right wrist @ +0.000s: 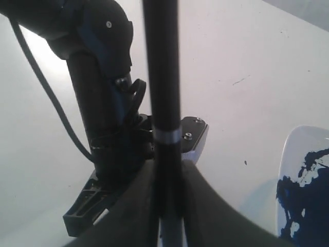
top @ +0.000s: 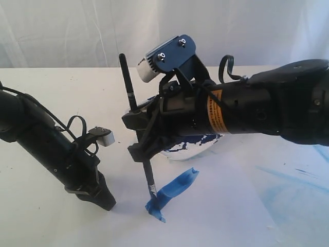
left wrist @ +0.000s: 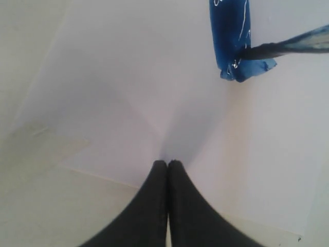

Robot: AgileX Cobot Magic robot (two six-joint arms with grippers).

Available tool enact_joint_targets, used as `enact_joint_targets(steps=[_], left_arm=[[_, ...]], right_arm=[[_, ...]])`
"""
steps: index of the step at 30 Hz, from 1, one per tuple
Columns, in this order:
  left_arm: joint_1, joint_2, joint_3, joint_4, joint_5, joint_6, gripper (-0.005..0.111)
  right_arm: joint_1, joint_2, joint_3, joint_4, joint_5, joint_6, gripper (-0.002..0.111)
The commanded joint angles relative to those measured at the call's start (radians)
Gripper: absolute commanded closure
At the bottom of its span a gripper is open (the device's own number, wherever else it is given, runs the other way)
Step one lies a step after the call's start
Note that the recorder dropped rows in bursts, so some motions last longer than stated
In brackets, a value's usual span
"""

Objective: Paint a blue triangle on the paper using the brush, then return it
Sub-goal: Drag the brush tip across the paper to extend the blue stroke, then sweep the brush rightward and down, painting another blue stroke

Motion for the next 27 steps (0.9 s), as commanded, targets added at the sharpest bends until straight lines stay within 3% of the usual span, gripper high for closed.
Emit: enact_joint_targets(steps=[1, 9, 15, 27], left_arm=[[-0.005, 0.002, -0.001, -0.003, 0.017, -0.005, 0.107], [-0.005, 0.002, -0.001, -0.003, 0.017, -0.005, 0.107], [-0.005, 0.002, -0.001, -0.003, 0.017, -0.005, 0.107], [-0.005, 0.002, -0.001, -0.003, 0.027, -0.005, 0.107]], right_arm=[[-0.001, 0.011, -0.008, 0.055, -0.012, -0.057, 0.108], [-0.001, 0.027, -0.008, 0.028, -0.008, -0.039, 0.108], [-0.001, 0.027, -0.004, -0.171, 0.008, 0.177, 0.108], [-0.001, -0.024, 0.067, -0.171, 0.064, 0.238, 0.108]])
